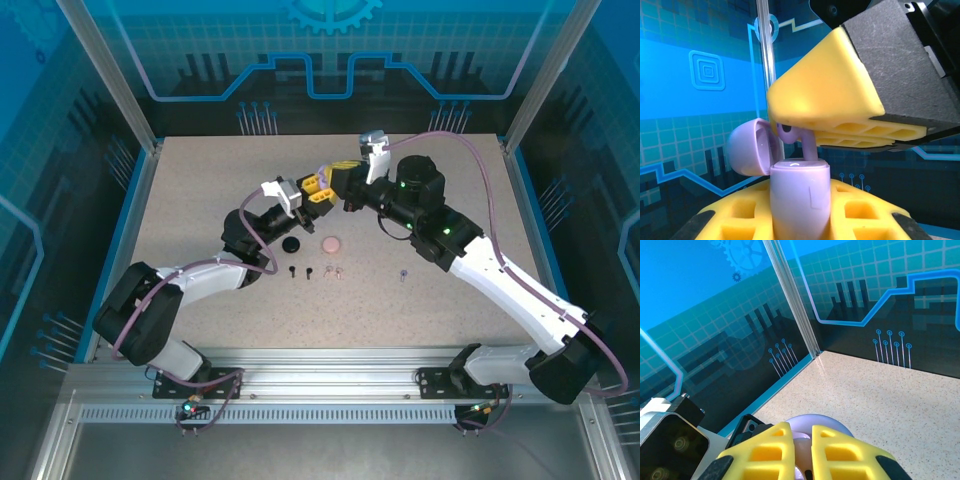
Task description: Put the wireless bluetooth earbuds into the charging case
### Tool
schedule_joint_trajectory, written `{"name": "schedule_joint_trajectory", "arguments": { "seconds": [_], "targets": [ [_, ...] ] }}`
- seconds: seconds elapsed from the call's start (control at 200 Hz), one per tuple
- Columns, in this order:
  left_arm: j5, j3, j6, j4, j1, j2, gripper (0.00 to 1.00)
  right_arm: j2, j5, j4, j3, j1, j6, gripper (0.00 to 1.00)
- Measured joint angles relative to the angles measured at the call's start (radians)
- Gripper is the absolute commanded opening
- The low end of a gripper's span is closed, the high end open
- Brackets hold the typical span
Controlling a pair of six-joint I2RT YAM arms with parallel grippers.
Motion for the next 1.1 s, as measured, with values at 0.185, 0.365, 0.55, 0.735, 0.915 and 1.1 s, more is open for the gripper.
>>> {"name": "schedule_joint_trajectory", "arguments": {
  "seconds": [0.185,0.365,0.55,0.735,0.915,1.1],
  "targets": [
    [0.000,0.000,0.000,0.002,0.000,0.000,0.00,0.000,0.001,0.002,0.000,0.000,0.003,0.11],
    [0.000,0.000,0.000,0.005,-0.002,0.000,0.00,-0.008,0.005,0.000,0.000,0.000,0.002,0.10],
    [0.002,0.000,0.000,0.010,-0.010,0.000,0.00,-0.033,0.005,0.000,0.010,0.002,-0.005,0.10],
    [0.002,0.000,0.000,0.010,-0.011,0.000,0.00,-0.039,0.004,0.003,0.032,0.004,-0.005,0.10],
    [0.002,0.000,0.000,0.010,-0.011,0.000,0.00,-0.036,0.003,0.003,0.032,0.013,-0.005,0.10],
    [0.002,0.000,0.000,0.010,-0.011,0.000,0.00,-0.028,0.001,0.004,0.026,0.017,-0.003,0.10]
  ]
}}
